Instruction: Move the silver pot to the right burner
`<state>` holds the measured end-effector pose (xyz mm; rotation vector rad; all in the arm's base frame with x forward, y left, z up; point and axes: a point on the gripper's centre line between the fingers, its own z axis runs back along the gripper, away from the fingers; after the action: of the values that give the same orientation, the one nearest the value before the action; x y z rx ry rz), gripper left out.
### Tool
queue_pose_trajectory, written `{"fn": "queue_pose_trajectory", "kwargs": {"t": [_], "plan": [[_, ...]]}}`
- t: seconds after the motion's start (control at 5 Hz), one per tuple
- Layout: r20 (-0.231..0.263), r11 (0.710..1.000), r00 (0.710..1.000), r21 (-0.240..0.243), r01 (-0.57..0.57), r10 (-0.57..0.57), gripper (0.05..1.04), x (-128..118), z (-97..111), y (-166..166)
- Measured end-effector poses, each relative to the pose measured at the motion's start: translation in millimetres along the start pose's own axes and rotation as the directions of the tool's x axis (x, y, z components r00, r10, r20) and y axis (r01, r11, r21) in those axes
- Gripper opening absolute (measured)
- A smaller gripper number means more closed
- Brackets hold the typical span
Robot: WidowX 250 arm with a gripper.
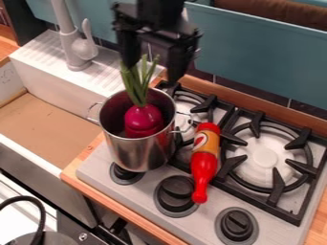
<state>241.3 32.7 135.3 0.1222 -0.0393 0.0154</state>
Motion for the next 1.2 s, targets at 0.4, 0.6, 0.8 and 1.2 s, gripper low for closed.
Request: {"fn": "queue_pose_trajectory", "kwargs": {"t": [0.4,0.6,0.8,1.2], "plan": [[-0.001,0.986,0.987,0.046,0.163,-0.163,0.999,-31,-28,7],[-0.002,0.962,0.965,0.07,0.263,-0.264,0.999,-40,-40,6],[-0.03,0.936,0.938,0.062,0.347,-0.345,0.999,-37,-48,0],[-0.089,0.906,0.904,0.034,0.422,-0.418,0.999,-39,-61,-5]]}}
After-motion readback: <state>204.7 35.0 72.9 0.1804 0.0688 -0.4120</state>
